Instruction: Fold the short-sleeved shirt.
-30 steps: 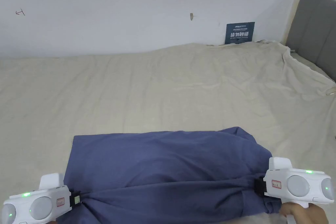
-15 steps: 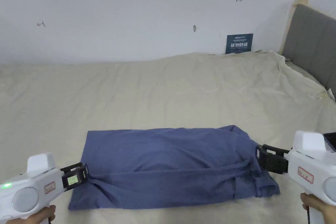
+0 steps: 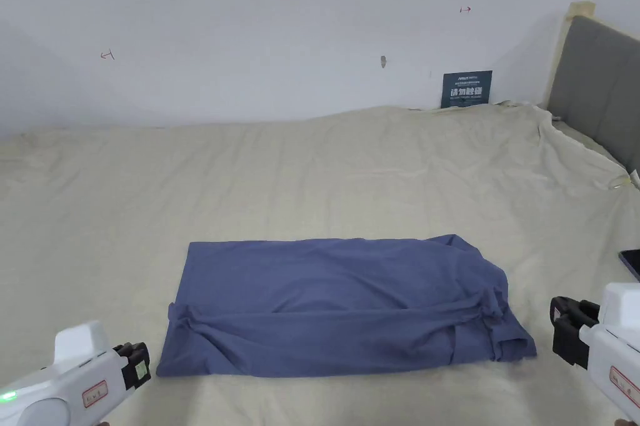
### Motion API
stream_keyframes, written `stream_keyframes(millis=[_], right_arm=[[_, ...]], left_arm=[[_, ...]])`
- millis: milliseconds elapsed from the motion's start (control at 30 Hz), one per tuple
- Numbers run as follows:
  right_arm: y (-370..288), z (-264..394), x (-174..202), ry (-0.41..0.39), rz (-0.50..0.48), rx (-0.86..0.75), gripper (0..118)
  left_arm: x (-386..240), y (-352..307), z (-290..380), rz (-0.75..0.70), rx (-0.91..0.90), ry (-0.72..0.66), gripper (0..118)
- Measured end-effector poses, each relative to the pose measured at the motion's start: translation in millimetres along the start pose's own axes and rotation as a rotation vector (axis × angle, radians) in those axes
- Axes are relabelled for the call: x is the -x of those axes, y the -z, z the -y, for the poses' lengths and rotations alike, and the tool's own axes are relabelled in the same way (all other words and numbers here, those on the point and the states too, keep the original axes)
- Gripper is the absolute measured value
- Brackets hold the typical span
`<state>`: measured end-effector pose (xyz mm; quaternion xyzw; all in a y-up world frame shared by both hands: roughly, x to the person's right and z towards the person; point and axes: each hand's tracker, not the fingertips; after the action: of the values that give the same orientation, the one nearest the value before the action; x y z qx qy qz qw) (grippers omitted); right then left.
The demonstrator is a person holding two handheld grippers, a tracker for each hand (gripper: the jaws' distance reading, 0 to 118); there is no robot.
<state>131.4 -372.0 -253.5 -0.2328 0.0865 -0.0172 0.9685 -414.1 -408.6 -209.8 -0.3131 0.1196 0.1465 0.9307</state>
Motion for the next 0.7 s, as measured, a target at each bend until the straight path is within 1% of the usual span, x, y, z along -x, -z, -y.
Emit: stream_keyframes(millis=[167, 300, 333, 367, 467, 500, 633, 700], right_arm=[[7, -2, 1, 0.001, -0.004, 0.01, 0], [15, -3, 3, 0.008, -0.004, 0.017, 0], [17, -2, 3, 0.009, 0.002, 0.018, 0], [21, -1, 3, 0.012, 0.005, 0.02, 0], [32, 0, -1, 0.031, 0.007, 0.041, 0], [36, 2, -2, 0.034, 0.009, 0.048, 0], [51, 7, -7, 0.042, 0.023, 0.072, 0], [59, 10, -10, 0.052, 0.028, 0.091, 0]], left_arm=[[1, 14, -7, -0.019, 0.02, 0.022, 0], [1, 46, -16, -0.04, 0.131, 0.038, 0], [2, 55, -17, -0.046, 0.156, 0.038, 4], [2, 65, -19, -0.044, 0.192, 0.037, 11], [3, 97, -21, -0.06, 0.254, 0.04, 64], [4, 108, -23, -0.078, 0.285, 0.042, 75], [9, 145, -20, -0.108, 0.315, 0.023, 76], [9, 157, -18, -0.113, 0.353, 0.005, 74]])
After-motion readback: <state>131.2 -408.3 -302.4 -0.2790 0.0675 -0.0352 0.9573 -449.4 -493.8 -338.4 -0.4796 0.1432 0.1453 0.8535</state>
